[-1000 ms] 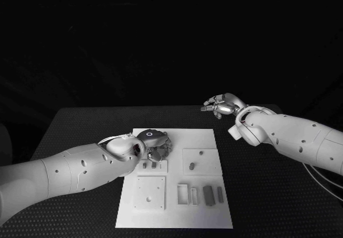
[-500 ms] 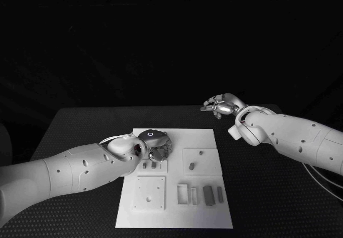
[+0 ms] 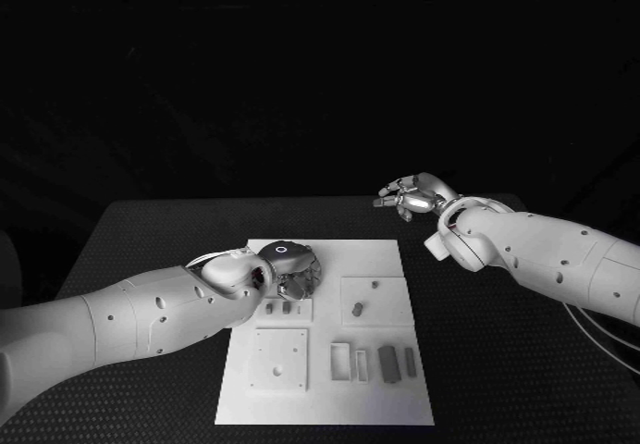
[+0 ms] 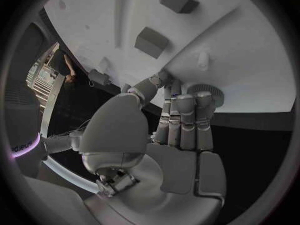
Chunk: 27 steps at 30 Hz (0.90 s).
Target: Assemble the parts on the task board
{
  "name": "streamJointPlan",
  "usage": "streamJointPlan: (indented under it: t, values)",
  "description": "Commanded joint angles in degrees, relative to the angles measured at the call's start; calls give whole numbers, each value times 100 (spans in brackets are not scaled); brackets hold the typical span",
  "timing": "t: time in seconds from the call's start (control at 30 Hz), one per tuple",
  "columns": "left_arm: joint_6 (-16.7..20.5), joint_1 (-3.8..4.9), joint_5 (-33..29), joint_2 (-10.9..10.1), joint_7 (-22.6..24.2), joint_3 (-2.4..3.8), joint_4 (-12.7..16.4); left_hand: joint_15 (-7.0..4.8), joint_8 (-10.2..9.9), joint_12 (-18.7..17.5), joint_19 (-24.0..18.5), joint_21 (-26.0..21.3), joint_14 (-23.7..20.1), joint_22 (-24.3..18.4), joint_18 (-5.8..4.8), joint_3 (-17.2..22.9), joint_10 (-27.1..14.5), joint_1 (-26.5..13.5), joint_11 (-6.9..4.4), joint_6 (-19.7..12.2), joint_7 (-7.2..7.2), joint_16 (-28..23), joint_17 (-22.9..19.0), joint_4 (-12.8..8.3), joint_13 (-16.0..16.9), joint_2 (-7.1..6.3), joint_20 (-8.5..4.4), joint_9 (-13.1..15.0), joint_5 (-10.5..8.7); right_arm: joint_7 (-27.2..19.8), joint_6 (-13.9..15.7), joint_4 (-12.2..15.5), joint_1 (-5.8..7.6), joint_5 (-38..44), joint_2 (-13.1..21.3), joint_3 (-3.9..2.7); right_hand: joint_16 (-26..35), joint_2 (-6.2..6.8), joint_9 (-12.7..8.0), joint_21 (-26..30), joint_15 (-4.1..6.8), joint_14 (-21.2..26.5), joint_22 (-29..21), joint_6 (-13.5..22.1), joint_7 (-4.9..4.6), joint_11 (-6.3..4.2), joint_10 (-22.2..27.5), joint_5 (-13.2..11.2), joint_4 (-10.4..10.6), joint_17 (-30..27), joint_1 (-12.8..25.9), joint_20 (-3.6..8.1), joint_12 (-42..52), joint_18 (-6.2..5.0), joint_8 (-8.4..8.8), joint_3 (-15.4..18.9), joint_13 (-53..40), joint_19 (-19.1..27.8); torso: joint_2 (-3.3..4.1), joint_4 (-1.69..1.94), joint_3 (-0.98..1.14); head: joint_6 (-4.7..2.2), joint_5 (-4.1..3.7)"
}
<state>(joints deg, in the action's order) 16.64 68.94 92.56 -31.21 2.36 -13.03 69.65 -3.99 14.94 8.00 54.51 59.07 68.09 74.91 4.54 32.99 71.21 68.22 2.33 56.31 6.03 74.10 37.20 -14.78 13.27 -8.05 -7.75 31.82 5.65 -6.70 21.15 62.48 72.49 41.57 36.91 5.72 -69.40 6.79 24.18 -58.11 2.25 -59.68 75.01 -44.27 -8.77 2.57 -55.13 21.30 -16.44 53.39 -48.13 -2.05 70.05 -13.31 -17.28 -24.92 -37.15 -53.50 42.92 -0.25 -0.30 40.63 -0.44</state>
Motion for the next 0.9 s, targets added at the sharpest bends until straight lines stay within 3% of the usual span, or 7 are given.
streamJointPlan:
  t: [0.03, 0.37, 0.83, 0.9]
  values:
    - [-272, -58, 12, 25, -25, -26, -14, 2, 38, 14, 35, 31, 40, 74, 219, 0, 69, -36, 9, 66, 3, 18, -15, 10, 8, 52, -169, -10, -31, -63, -72, 8, -2, 4, -7, -3, -33, -27, -9, 33, -12, 33, 83, -186, -154, 143, 915, 22, -3, -6, 39, -3, 37, -169, -31, 14, 8, -8, 3, -4, -1, 8, -1]
    - [-161, -78, 54, 19, -55, -26, -18, -88, 228, 150, 106, 26, 178, 56, 217, 70, 554, 24, -84, 528, -60, 99, -87, -12, 149, 278, -215, 43, -15, -66, -71, 10, -2, 4, -12, -3, -34, -27, -10, 34, -12, 33, 83, -187, -154, 143, 915, 22, -3, -7, 40, -3, 39, -169, -33, 14, 11, -8, 0, 2, 4, 25, -1]
    - [166, -94, 2, -67, -58, -15, 70, -123, 242, 153, 152, 25, 230, 47, 215, 88, 656, -15, -120, 605, -82, 107, -124, -8, 192, 331, -245, 55, -21, -70, -72, 8, -2, 4, -18, -3, -36, -25, -12, 34, -11, 34, 83, -189, -153, 142, 916, 24, -4, -10, 41, -3, 41, -169, -37, 14, 14, -8, 0, 3, 3, 1, 24]
    - [162, -94, -60, -92, -54, 18, 102, -124, 242, 151, 155, 25, 233, 46, 216, 91, 658, -15, -121, 606, -82, 107, -126, -9, 193, 332, -247, 56, -21, -70, -69, 6, -2, 4, -14, -3, -36, -26, -12, 34, -11, 34, 83, -189, -153, 142, 917, 24, -4, -10, 41, -3, 41, -169, -37, 13, 15, -8, -1, 2, 2, -1, 26]
